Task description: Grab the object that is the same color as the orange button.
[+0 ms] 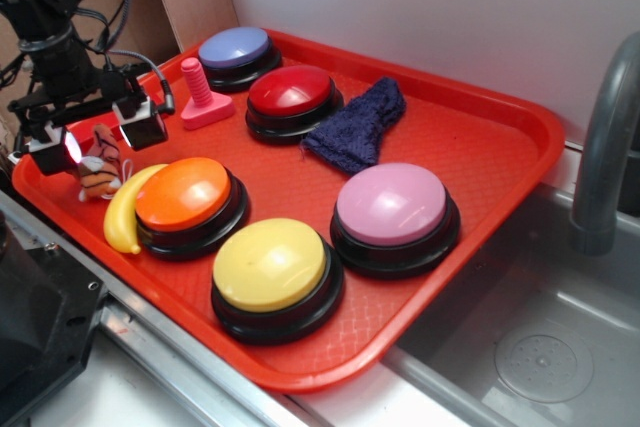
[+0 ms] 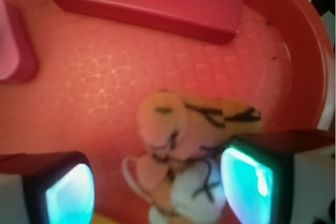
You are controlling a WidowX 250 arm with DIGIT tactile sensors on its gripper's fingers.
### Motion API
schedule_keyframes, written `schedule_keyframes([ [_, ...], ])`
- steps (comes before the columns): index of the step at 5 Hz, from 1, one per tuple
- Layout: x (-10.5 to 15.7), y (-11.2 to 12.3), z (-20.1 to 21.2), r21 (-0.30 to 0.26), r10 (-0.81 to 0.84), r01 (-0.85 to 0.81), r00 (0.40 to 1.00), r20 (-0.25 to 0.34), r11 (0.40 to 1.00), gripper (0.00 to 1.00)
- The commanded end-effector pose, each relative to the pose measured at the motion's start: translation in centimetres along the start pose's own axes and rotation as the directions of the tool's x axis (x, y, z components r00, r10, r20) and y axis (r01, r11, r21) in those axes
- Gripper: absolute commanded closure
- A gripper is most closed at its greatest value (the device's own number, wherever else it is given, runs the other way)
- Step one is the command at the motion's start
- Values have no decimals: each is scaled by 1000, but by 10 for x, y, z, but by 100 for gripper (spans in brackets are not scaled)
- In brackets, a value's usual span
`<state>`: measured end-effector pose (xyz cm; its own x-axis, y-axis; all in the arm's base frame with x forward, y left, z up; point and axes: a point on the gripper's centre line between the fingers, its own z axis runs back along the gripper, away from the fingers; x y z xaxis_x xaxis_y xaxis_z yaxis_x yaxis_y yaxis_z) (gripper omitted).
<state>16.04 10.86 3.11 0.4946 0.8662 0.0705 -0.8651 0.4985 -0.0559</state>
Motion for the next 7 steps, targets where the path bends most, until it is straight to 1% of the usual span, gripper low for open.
schedule_keyframes([
  [1,7,10,-1,-21,33,-32,999,17,999,0],
  [2,9,12,-3,-16,66,-66,998,23,998,100],
  [3,8,10,0,-39,78,-78,997,8,996,100],
  [4,8,7,5,-54,79,-79,997,11,995,100],
  [5,7,1,18,-83,34,-32,999,19,996,100],
  [6,2,-13,46,-91,-74,76,997,34,993,100],
  [7,-12,-42,80,-92,-300,298,954,-9,950,100],
])
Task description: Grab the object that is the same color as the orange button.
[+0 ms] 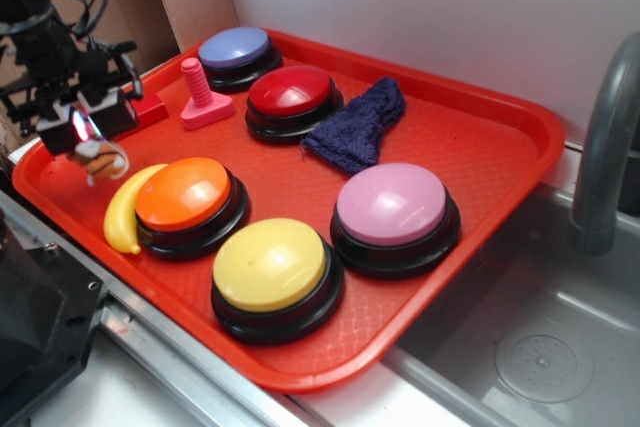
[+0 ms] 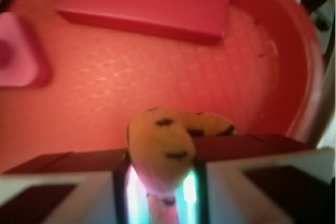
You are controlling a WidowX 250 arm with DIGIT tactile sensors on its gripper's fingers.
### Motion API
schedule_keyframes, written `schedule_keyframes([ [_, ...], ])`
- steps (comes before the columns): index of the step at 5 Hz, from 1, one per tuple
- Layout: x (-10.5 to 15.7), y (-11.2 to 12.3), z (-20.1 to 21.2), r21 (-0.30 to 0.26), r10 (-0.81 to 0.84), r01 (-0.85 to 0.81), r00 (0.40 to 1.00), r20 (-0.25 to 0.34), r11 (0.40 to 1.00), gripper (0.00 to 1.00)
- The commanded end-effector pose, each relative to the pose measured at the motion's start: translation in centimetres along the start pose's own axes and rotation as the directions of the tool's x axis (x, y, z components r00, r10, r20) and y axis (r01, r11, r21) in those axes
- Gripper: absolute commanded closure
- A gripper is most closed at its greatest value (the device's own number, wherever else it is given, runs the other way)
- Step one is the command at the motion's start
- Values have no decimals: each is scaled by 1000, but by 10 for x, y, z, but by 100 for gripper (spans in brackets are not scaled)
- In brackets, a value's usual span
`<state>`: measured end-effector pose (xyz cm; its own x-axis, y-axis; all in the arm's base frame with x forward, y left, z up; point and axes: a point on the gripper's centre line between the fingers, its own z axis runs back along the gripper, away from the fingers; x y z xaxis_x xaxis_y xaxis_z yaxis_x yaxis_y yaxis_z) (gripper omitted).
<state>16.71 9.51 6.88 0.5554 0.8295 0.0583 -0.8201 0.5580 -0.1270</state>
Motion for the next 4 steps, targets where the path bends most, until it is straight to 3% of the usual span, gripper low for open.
schedule_keyframes([
  [1,-26,-54,57,-40,-403,401,915,-27,915,100],
  [2,-60,-77,77,-48,-586,584,808,-55,810,100],
  [3,-77,-86,80,-55,-651,648,756,-70,759,100],
  [4,-79,-85,75,-70,-652,648,754,-81,758,100],
])
